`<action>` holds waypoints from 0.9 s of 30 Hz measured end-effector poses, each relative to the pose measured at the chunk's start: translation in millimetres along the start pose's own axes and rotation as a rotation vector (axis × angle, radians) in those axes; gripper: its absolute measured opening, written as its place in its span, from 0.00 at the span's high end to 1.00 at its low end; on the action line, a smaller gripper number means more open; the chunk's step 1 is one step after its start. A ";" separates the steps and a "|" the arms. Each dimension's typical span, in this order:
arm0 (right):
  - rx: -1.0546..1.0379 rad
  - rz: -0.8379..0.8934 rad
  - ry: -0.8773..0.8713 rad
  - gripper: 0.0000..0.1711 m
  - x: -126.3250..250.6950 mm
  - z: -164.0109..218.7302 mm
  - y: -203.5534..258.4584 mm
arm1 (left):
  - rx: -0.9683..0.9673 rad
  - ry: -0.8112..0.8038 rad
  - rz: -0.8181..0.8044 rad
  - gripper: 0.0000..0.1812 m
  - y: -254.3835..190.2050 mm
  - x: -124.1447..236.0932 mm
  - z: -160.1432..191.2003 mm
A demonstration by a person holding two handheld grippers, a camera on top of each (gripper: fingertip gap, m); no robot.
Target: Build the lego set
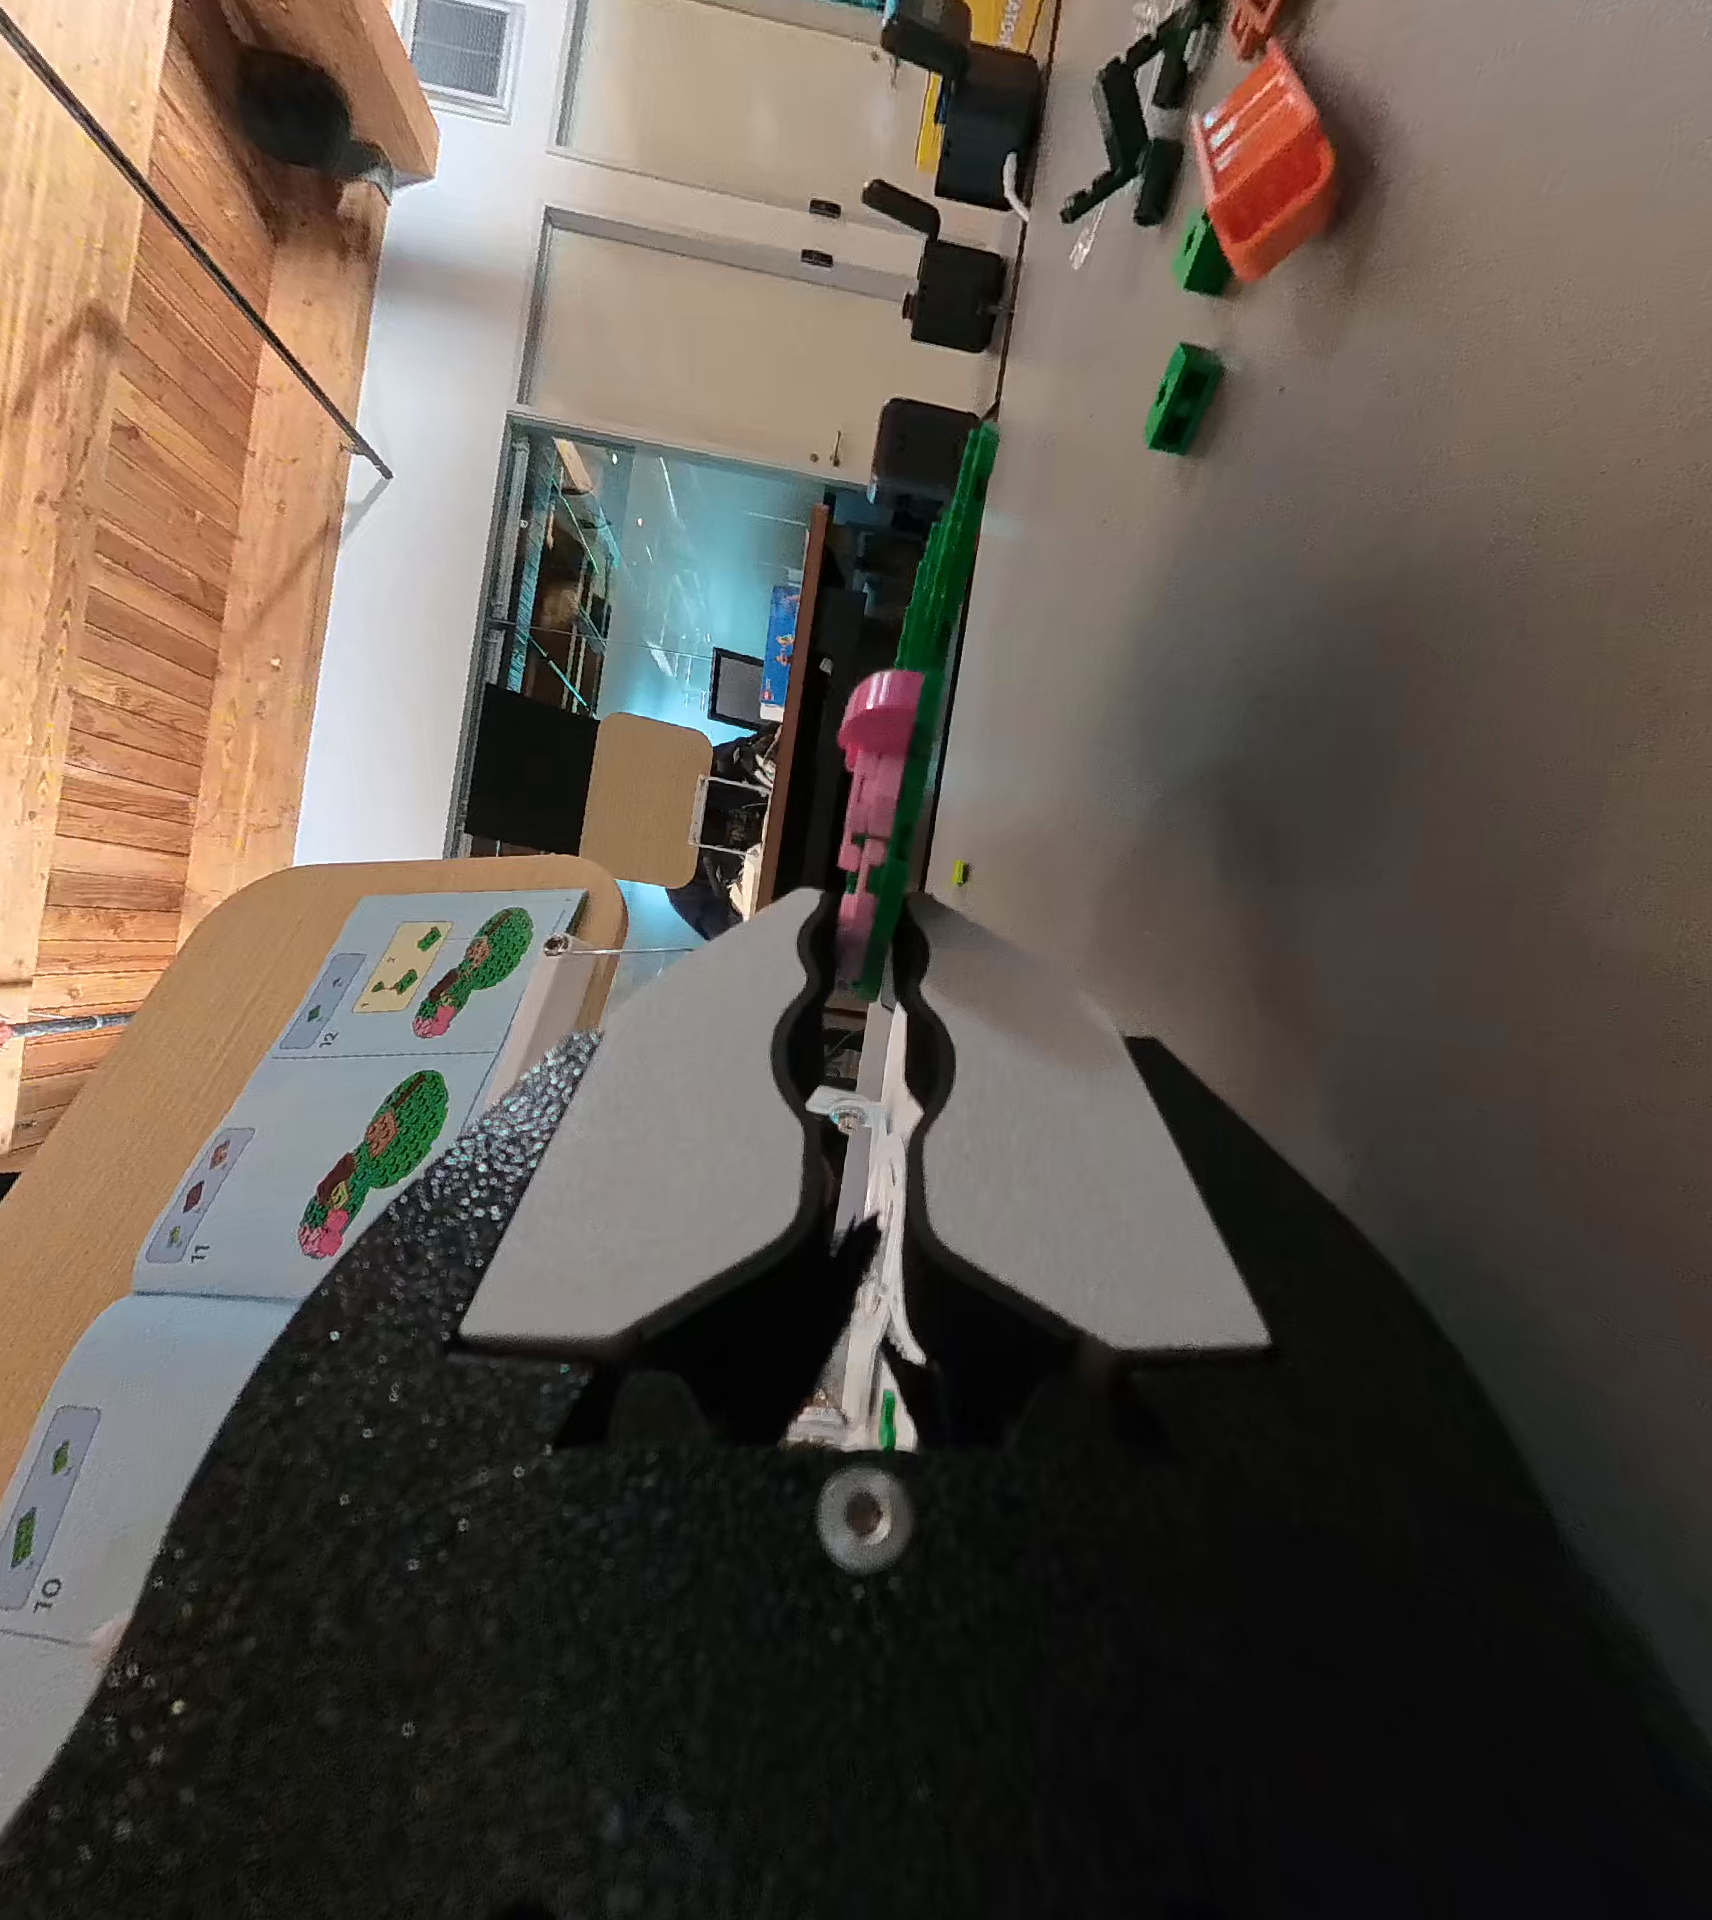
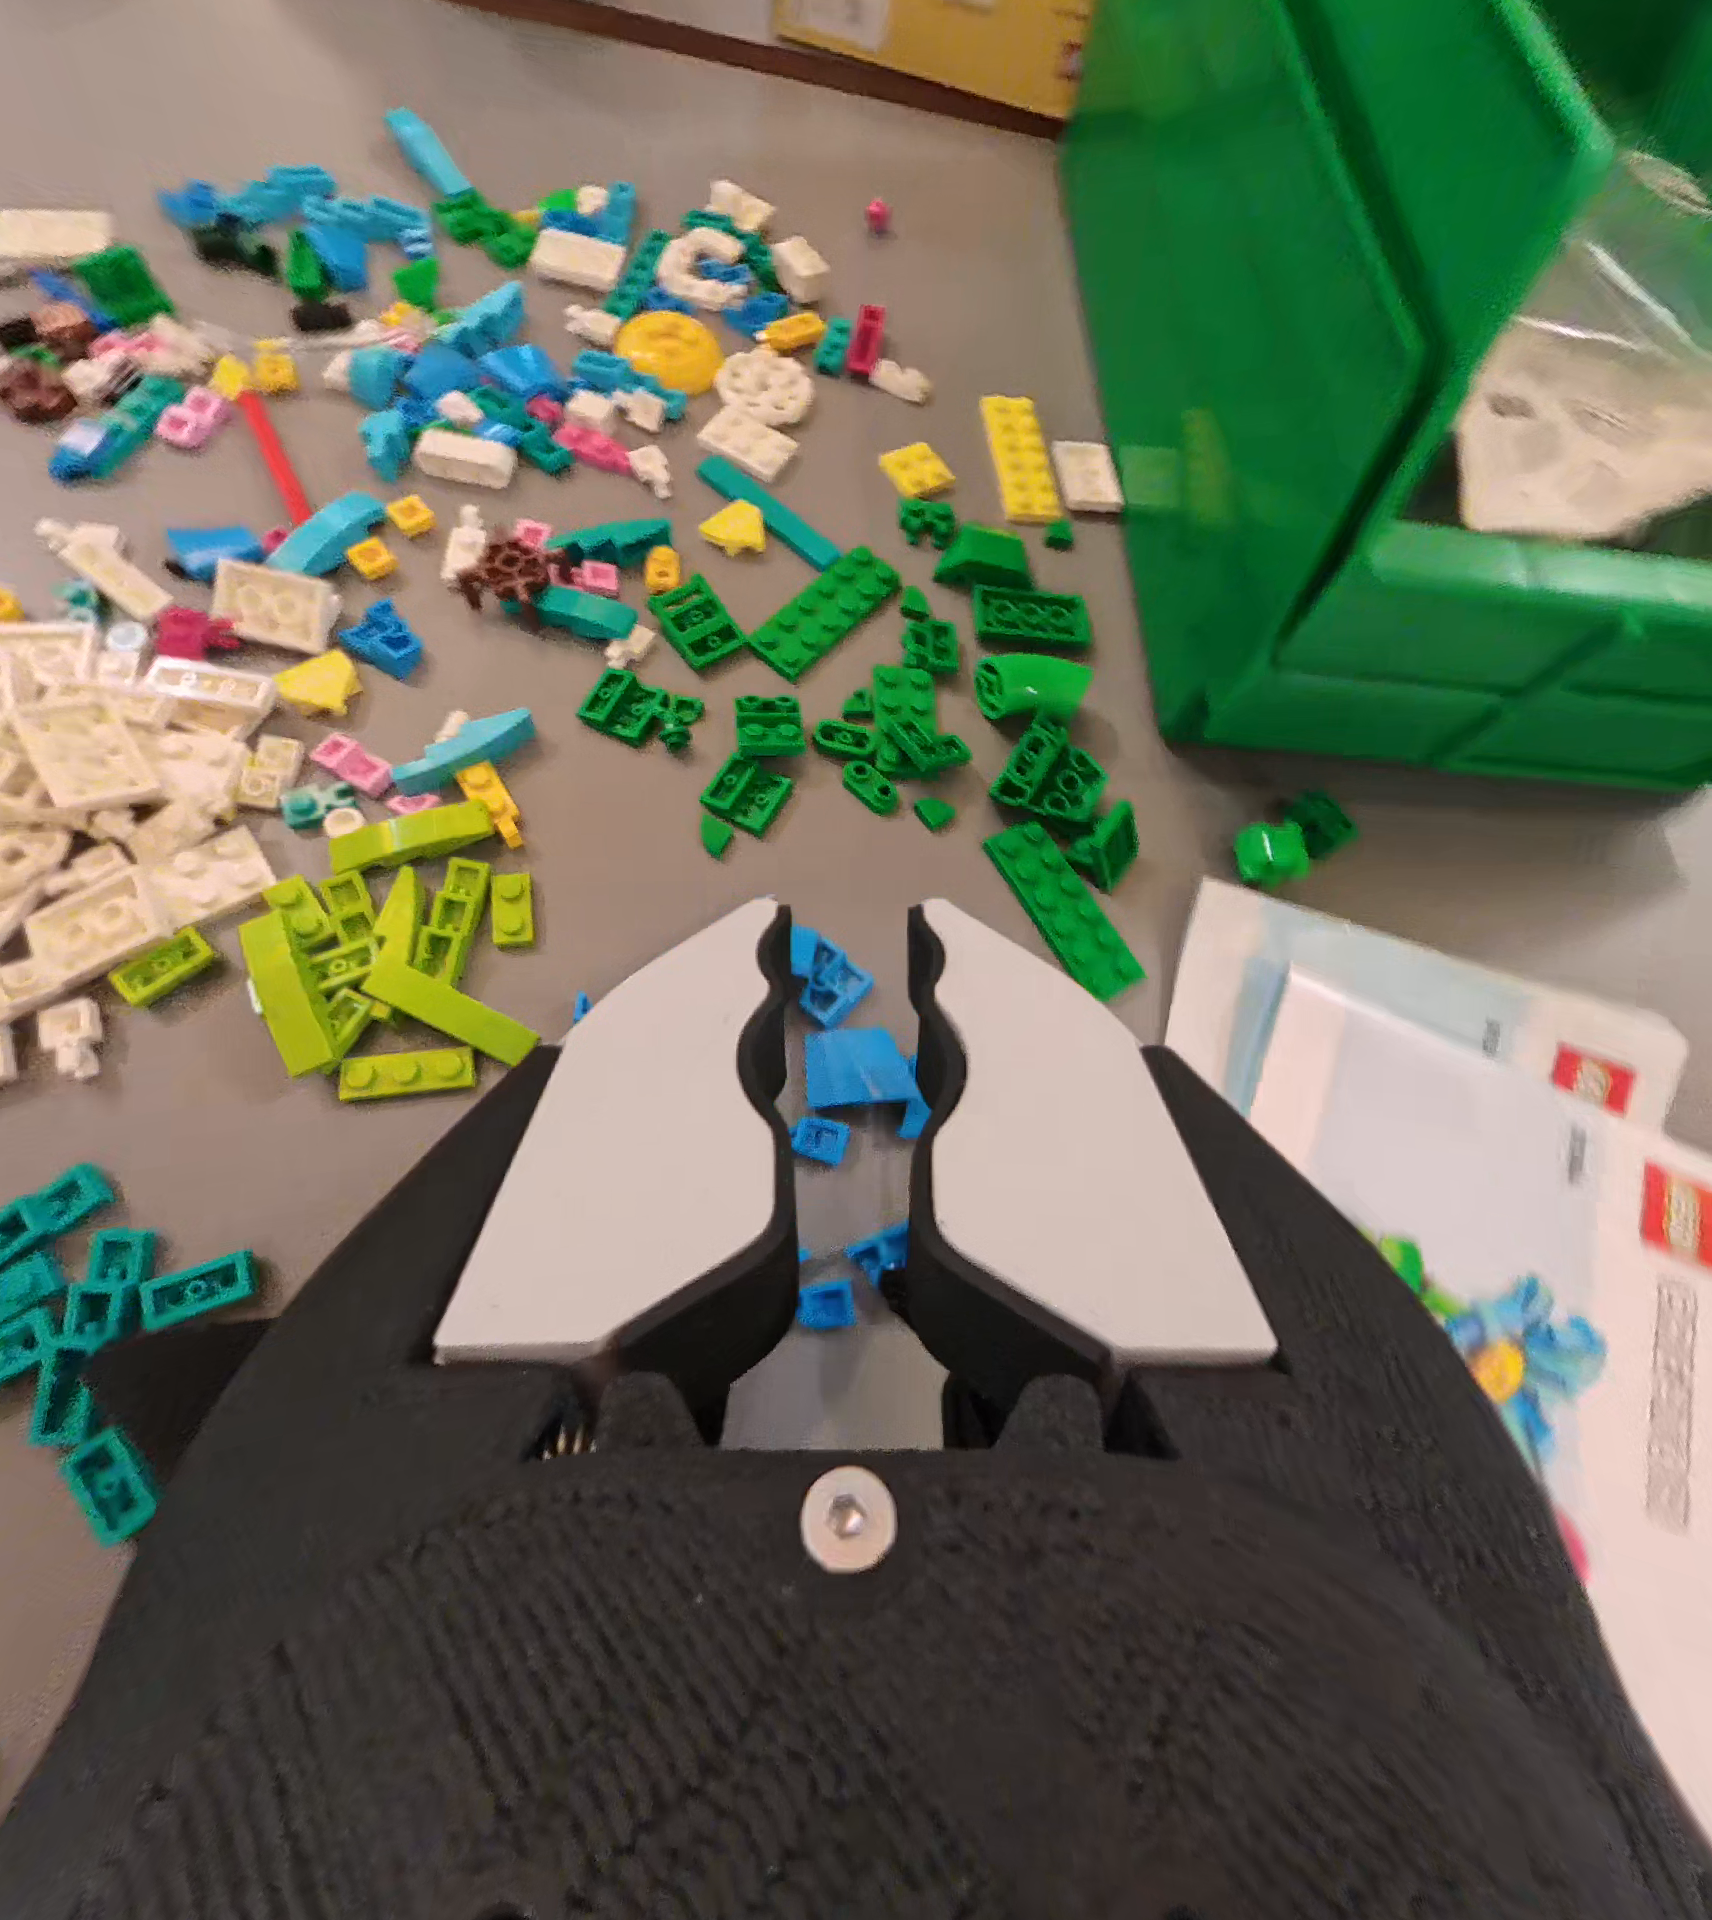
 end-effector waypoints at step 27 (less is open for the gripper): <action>0.164 -0.183 -0.064 0.94 -23.8 -20.9 -18.3 | -0.092 0.147 -0.066 0.95 -1.2 -14.4 16.2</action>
Point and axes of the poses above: each gripper's, where its closed fingertips meet, x back along the fingers, z out of its underside, y = z × x across the jaws, the point moved 1 cm from there along x, back along the fingers, and after that the axes turned 12 degrees about y, right-handed, at the moved point
